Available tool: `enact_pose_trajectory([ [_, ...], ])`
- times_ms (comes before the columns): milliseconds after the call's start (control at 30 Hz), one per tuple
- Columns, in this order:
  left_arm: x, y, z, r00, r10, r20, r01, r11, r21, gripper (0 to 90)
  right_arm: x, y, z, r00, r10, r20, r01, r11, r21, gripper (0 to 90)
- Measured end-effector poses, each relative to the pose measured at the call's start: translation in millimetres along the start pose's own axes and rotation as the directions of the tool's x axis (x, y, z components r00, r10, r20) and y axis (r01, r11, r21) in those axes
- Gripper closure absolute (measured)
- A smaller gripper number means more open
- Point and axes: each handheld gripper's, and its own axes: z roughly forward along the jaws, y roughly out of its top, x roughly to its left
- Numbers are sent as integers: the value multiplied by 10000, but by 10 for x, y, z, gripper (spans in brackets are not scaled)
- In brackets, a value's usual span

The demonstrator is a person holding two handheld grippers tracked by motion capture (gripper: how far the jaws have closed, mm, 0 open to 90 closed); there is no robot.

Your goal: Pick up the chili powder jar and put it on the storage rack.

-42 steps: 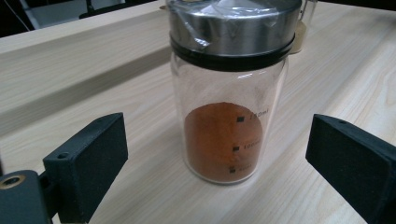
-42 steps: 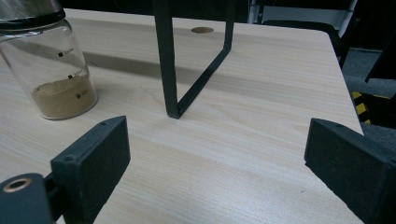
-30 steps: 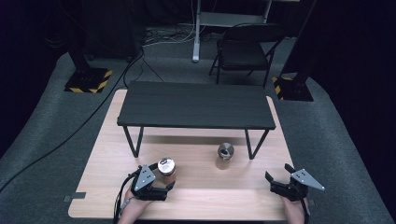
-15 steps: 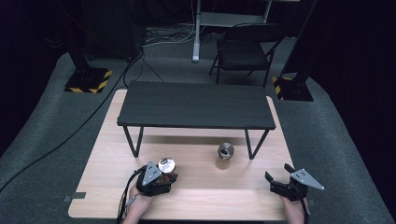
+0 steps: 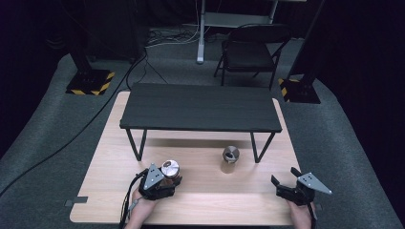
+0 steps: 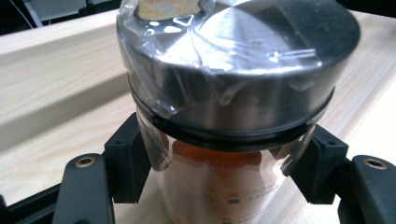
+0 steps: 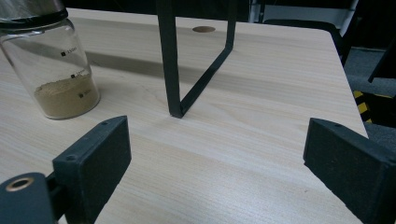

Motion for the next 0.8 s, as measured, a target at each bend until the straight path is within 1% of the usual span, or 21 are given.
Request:
enact_pose_trajectory([
  [233, -18, 193, -103, 9999, 24, 168, -16, 9990, -448, 314, 7, -5, -6, 10000, 5, 13, -5, 10000, -16, 64],
  [300, -31, 251, -125, 9998, 151, 122, -143, 9982, -587, 314, 3, -5, -6, 10000, 11, 5, -11, 10000, -21, 64],
  [433, -26, 321, -149, 9998, 185, 77, -179, 9972, -721, 314, 7, -6, -7, 10000, 9, 13, -8, 10000, -20, 64],
  [700, -10, 506, -227, 10000, -42, -48, 38, 9958, -918, 314, 6, -2, -4, 10000, 27, 2, -27, 10000, -2, 63],
  [733, 7, 541, -241, 9999, -114, -4, 113, 9943, -1060, 314, 6, -2, -4, 10000, 30, 5, -30, 10000, 0, 63],
  [800, 15, 579, -250, 9999, -170, 8, 170, 9933, -1141, 314, 6, -3, -5, 10000, 21, 4, -21, 10000, -7, 63],
])
